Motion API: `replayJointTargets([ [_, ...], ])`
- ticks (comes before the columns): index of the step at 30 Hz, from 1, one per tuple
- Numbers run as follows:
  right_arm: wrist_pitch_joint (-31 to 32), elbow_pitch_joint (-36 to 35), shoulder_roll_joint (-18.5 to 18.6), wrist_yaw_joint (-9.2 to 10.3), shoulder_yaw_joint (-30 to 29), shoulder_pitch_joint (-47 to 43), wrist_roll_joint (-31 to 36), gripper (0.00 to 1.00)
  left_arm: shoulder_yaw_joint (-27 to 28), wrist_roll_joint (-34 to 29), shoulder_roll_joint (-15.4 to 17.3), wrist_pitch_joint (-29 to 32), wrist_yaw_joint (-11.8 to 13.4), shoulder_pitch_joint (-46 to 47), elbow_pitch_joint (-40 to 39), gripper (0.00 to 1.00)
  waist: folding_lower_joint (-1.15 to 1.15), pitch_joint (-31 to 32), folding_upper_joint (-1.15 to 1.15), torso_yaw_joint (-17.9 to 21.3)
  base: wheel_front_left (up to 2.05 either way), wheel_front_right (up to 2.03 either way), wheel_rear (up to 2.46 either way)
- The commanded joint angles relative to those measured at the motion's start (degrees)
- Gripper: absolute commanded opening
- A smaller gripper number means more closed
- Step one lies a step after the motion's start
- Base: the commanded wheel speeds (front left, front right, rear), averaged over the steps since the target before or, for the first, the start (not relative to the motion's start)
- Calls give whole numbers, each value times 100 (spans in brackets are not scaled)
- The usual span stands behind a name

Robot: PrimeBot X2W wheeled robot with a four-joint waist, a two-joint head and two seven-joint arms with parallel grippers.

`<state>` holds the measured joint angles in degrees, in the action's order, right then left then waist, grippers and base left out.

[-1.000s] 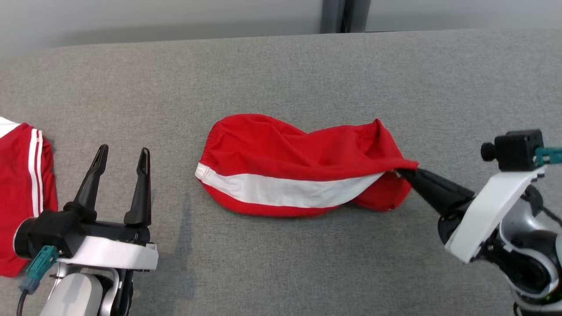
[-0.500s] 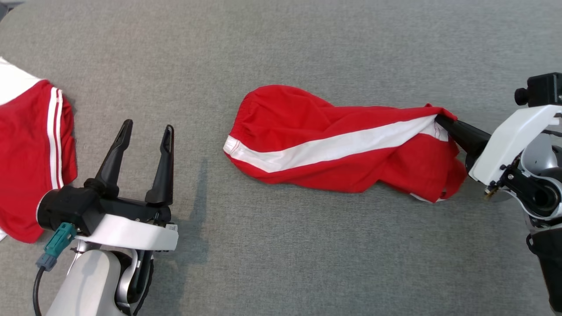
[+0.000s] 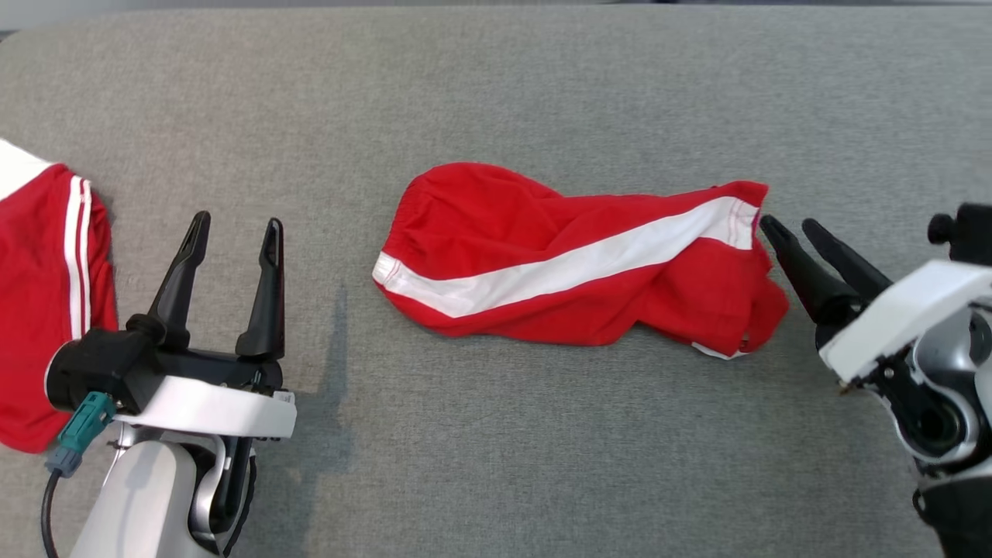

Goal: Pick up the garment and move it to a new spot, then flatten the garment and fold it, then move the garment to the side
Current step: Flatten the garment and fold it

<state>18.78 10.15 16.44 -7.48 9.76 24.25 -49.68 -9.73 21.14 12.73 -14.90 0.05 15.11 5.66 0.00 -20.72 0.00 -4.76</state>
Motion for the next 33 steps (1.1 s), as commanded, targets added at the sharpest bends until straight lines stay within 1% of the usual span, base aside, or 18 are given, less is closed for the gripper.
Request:
replayJointTargets([
  [1, -60, -36, 10, -3, -10, -64, -9, 100, 34, -35, 21, -24, -9, -60, 7, 100, 0, 90, 0, 89, 0, 0, 0],
  [5, -959, -420, -84, -3, -213, -536, 149, 100, 104, -38, 42, -24, 28, -135, 28, 100, 0, 257, 0, 249, 0, 0, 0],
  [8, -1677, -671, -155, -3, -412, -754, 437, 100, 149, -24, 71, -24, 69, -190, 27, 100, 0, 370, 0, 354, 0, 0, 0],
  [10, -2092, -792, -150, -3, -519, -830, 794, 100, 177, -15, 94, -14, 101, -233, 11, 100, 0, 454, 0, 412, 0, 0, 0],
  [11, -2399, -909, -222, -3, -589, -872, 1088, 100, 192, -12, 118, 10, 144, -305, -14, 100, 0, 539, 0, 447, 0, 0, 0],
  [13, -2623, -1006, -220, -3, -686, -940, 1510, 100, 197, -20, 145, 47, 173, -323, -58, 100, 0, 619, 0, 460, 0, 0, 0],
  [17, -2803, -1123, -371, -3, -809, -1093, 2267, 100, 162, -56, 174, 120, 234, -449, -149, 100, 0, 785, 0, 435, 0, 0, 0],
  [18, -2825, -1150, -389, -3, -863, -1143, 2547, 100, 153, -63, 183, 125, 258, -470, -182, 100, 0, 827, 0, 419, 0, 0, 0],
  [20, -2789, -1199, -571, -3, -882, -1305, 2863, 100, 132, -87, 194, 163, 294, -550, -235, 100, 0, 910, 0, 397, 0, 0, 0],
  [23, -2756, -1200, -734, -2, -928, -1519, 3267, 100, 129, -92, 214, 211, 359, -722, -288, 100, 0, 1038, 0, 375, 0, 0, 0],
  [28, -2760, -1117, -923, -2, -928, -1789, 3603, 100, 125, -42, 222, 252, 412, -950, -330, 100, 0, 1230, 0, 358, 0, 0, 0],
  [33, -2693, -1088, -1033, -2, -915, -1962, 3689, 100, 92, -22, 227, 299, 448, -1084, -335, 100, 0, 1336, 0, 370, 0, 0, 0],
])
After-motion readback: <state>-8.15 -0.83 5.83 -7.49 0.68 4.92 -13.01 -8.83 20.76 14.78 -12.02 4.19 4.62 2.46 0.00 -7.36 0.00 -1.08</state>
